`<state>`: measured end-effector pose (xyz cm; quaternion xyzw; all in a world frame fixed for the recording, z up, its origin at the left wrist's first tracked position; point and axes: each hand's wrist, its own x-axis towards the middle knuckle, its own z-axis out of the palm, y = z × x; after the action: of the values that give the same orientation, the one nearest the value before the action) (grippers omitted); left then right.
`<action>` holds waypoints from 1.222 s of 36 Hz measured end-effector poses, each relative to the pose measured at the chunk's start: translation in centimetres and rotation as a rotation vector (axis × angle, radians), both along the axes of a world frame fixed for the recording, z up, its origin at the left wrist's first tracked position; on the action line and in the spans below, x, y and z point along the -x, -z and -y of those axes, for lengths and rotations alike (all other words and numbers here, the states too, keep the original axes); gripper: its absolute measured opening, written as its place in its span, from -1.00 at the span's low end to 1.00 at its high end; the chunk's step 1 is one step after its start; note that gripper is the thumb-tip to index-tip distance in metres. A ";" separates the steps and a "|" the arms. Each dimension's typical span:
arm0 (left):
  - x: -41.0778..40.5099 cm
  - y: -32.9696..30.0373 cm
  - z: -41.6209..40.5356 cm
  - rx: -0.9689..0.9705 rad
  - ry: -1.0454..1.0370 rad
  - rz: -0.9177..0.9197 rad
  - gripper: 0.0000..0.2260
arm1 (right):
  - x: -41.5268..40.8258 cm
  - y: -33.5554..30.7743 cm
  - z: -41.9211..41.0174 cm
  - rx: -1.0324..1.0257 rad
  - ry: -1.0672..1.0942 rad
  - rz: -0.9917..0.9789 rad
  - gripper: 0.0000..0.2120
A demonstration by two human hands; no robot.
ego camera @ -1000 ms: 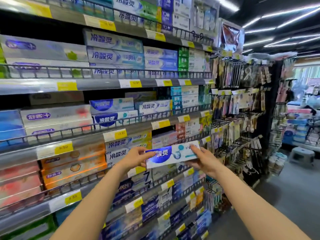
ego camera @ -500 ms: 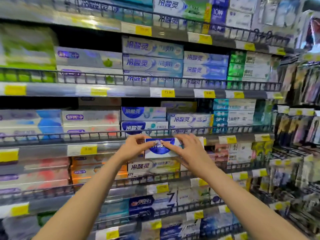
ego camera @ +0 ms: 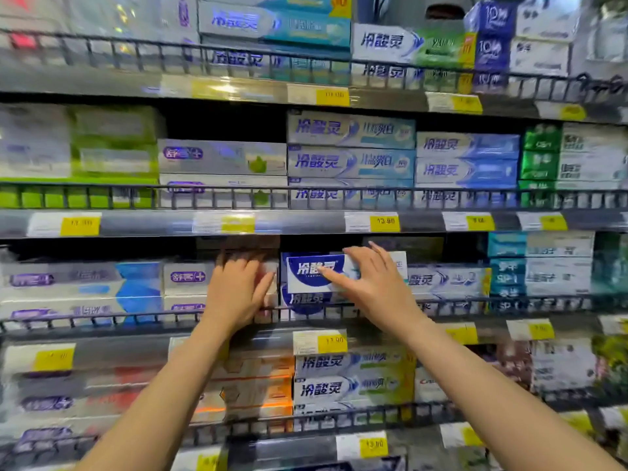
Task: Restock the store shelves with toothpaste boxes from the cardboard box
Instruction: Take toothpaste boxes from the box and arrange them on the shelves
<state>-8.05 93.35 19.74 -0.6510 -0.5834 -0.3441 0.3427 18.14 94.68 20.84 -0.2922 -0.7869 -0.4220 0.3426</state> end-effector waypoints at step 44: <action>-9.5 3.4 -2.5 0.029 0.089 -0.211 -0.55 | -7.9 2.3 -2.0 -0.077 -0.065 -0.178 -0.52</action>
<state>1.46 95.83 16.30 -0.7138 -0.5196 -0.2800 0.3770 26.08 96.68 18.57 -0.2897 -0.7456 -0.4128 0.4357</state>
